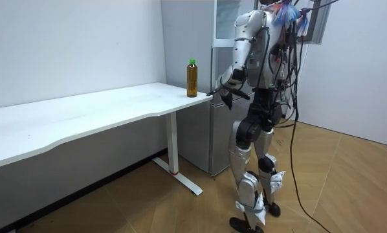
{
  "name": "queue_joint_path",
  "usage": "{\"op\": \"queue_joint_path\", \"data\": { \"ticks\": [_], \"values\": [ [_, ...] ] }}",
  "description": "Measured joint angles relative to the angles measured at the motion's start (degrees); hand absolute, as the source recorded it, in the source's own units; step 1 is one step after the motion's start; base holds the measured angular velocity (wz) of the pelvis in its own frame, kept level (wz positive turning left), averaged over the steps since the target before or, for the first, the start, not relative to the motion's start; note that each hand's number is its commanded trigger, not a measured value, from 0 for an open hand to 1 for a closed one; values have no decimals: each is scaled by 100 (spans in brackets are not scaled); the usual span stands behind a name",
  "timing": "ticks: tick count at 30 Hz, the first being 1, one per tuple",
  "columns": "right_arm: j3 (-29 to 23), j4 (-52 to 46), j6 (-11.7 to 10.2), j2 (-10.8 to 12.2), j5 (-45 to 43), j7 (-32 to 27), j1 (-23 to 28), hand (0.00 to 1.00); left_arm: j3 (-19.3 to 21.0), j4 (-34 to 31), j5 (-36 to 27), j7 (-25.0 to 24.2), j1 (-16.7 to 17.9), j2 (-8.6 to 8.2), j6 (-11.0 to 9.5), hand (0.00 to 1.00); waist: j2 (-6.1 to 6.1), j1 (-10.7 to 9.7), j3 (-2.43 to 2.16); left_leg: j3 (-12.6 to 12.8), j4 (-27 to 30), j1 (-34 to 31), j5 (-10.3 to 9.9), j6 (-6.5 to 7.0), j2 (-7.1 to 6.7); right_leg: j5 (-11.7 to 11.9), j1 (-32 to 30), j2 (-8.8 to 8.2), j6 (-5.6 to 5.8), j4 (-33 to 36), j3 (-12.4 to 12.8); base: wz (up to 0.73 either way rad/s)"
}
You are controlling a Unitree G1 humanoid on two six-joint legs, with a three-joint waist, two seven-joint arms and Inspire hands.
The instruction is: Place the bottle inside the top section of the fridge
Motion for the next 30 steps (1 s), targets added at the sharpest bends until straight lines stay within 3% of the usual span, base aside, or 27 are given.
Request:
{"op": "queue_joint_path", "data": {
  "ticks": [2, 5, 8, 10, 12, 14, 16, 19, 21, 24, 28, 30],
  "values": [
    [-14, -43, -6, 8, 22, 0, 44, 0, 132, 363, 199, 81, 87, -43, -31, 0, -9, 6, -5, 35, 2, -9, 0, 0, 4, -7, -10, 1, -5, -2, -44, -3],
    [-50, -34, -1, 6, 34, -19, 75, 0, 293, 1238, 559, 363, 147, -137, -60, 0, -22, 147, -45, 67, 19, 11, -5, -10, 14, -15, 5, 6, -16, -10, -75, -11],
    [-139, -112, 24, 5, -23, -59, 186, 0, 688, 2196, 953, 733, 406, -258, -226, 0, -9, 247, -105, 80, 19, 54, -3, -33, 22, -23, 49, 21, -30, 0, -90, -12],
    [-235, -134, 12, 21, -1, -94, 287, 0, 1110, 3036, 1037, 1107, 559, -328, -484, 0, -88, 301, -124, 71, 36, 70, 0, -47, 21, -58, 104, 13, -86, -2, -129, 0],
    [-262, -181, 9, 25, 4, -151, 343, 0, 1459, 3604, 1034, 1448, 682, -386, -679, 0, -89, 331, -150, 66, 63, 82, 6, -57, 15, -97, 128, 7, -124, -2, -134, 2],
    [-321, -217, -24, 31, 7, -192, 420, 0, 1846, 3995, 1031, 1795, 857, -454, -861, 0, -91, 422, -148, 46, 93, 119, 11, -64, 16, -137, 127, 11, -133, -17, -128, 2],
    [-469, -207, -37, 54, -56, -188, 467, 0, 2439, 4566, 885, 2209, 987, -623, -1190, 0, -114, 487, -139, -1, 100, 182, 16, -69, 9, -163, 190, -1, -131, -8, -178, 11],
    [-535, -189, -120, 115, -134, -191, 554, 0, 2952, 4904, 342, 2670, 1183, -806, -1554, 0, -178, 634, -129, -13, 68, 226, 22, -80, 9, -179, 215, -4, -140, 5, -216, 3],
    [-535, -195, -143, 131, -135, -197, 577, 0, 3059, 4949, 79, 2927, 1292, -851, -1645, 0, -221, 729, -118, -20, 66, 207, 25, -85, 11, -180, 214, 3, -142, 3, -222, 0],
    [-533, -268, -143, 142, -165, -242, 622, 0, 3109, 5089, -174, 3223, 1296, -869, -1760, 0, -247, 829, -143, -30, 51, 170, 24, -89, 8, -178, 230, 10, -145, 4, -224, 1],
    [-509, -682, -145, 139, -171, -242, 799, 0, 3138, 5088, -393, 3399, 1299, -871, -1825, 0, -256, 1071, -162, -29, 17, 174, 17, -101, 14, -177, 220, 14, -146, 3, -257, 0],
    [-514, -1002, -143, 140, -218, -240, 808, 0, 3230, 5086, -475, 3480, 1301, -892, -1866, 0, -277, 1089, -163, -45, 16, 168, 14, -105, 17, -177, 220, 12, -146, 6, -307, 0]
  ]
}}
